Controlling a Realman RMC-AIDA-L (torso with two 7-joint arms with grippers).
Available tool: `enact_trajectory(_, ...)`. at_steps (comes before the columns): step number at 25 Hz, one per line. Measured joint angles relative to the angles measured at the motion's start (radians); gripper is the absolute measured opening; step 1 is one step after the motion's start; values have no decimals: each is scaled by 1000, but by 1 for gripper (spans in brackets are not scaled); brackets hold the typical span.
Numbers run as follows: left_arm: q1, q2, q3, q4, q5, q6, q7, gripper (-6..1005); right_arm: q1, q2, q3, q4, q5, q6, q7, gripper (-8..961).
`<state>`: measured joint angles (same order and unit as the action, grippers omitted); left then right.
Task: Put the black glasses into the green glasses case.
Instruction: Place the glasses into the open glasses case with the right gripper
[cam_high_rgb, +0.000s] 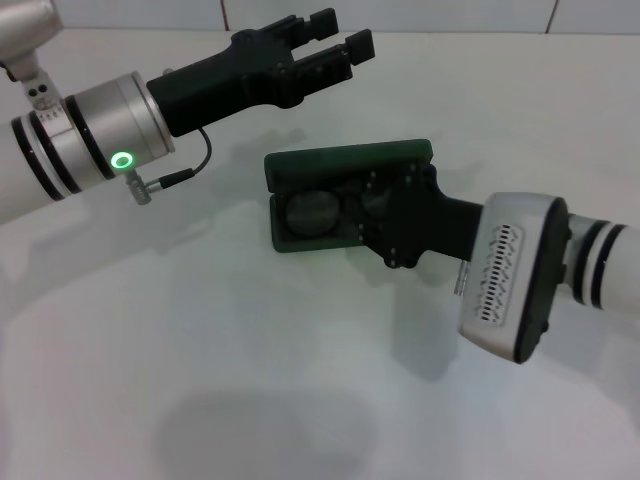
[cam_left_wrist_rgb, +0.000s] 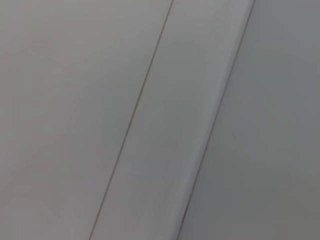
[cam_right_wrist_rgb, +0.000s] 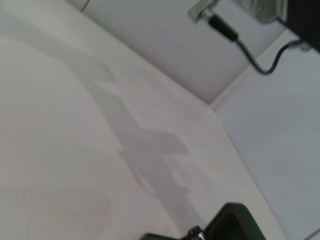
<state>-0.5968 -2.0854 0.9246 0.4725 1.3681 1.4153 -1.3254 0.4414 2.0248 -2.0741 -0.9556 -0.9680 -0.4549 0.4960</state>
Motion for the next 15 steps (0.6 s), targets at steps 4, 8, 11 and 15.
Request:
enact_trajectory(4, -2, 1, 3, 1, 6, -29, -4, 712, -27, -5, 21, -9, -4, -65, 59, 274)
enact_trajectory(8, -6, 4, 5, 3, 36, -93, -18, 712, -34, -9, 88, 20, -6, -176, 134, 276)
enact_trajectory(11, -19, 4, 5, 1, 40, -129, -26, 713, -16, -10, 134, 72, -9, -227, 190, 277)
enact_trajectory(15, -30, 1, 7, 0, 42, -140, -24, 713, 32, -2, 128, 124, -30, -166, 213, 277)
